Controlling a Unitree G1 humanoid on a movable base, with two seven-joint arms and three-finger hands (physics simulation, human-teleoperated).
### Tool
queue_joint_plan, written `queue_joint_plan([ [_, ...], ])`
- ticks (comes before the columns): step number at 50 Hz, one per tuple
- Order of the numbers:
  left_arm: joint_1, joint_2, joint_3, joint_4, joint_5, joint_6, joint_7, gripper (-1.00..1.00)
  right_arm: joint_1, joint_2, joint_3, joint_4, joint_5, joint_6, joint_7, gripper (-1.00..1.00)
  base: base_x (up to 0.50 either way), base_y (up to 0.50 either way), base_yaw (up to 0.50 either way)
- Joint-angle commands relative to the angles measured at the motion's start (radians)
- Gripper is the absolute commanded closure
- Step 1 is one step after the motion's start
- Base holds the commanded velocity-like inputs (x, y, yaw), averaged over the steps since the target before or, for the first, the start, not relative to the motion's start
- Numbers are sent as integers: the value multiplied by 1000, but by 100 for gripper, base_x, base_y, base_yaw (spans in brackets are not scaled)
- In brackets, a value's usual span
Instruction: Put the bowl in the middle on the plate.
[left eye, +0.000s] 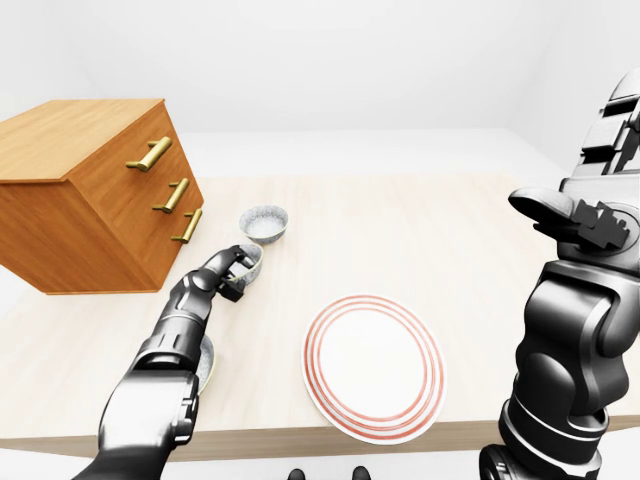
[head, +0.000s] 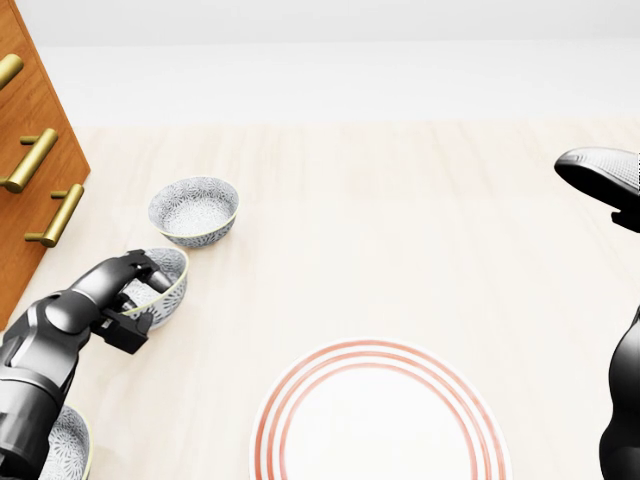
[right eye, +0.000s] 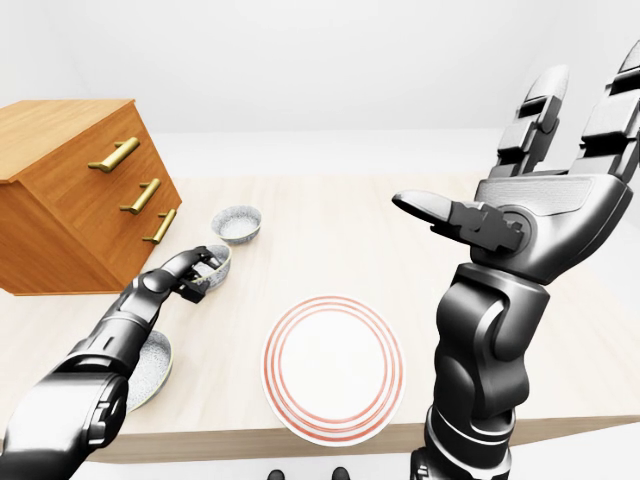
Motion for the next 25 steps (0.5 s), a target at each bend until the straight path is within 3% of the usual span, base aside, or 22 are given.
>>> queue_joint_plan([
  [1, 25, -11, 9, -21, 52, 0, -50, 100, 1, 2, 5, 4, -4, 0, 1, -100, 0, 0, 0],
  [3, 25, -12, 10, -23, 54, 0, -51, 100, 1, 2, 5, 4, -4, 0, 1, -100, 0, 0, 0],
  [6, 103, -15, -2, -182, 86, 0, -137, 100, 6, 9, 19, 15, -25, 0, 11, -100, 0, 0, 0],
  [13, 107, -20, 12, -189, 106, 0, -142, 100, 7, 14, 18, 12, -30, 0, 16, -100, 0, 0, 0],
  [25, 178, -50, 16, -415, 155, 0, -247, 100, 13, 20, 22, 8, -38, 0, 24, -100, 0, 0, 0],
])
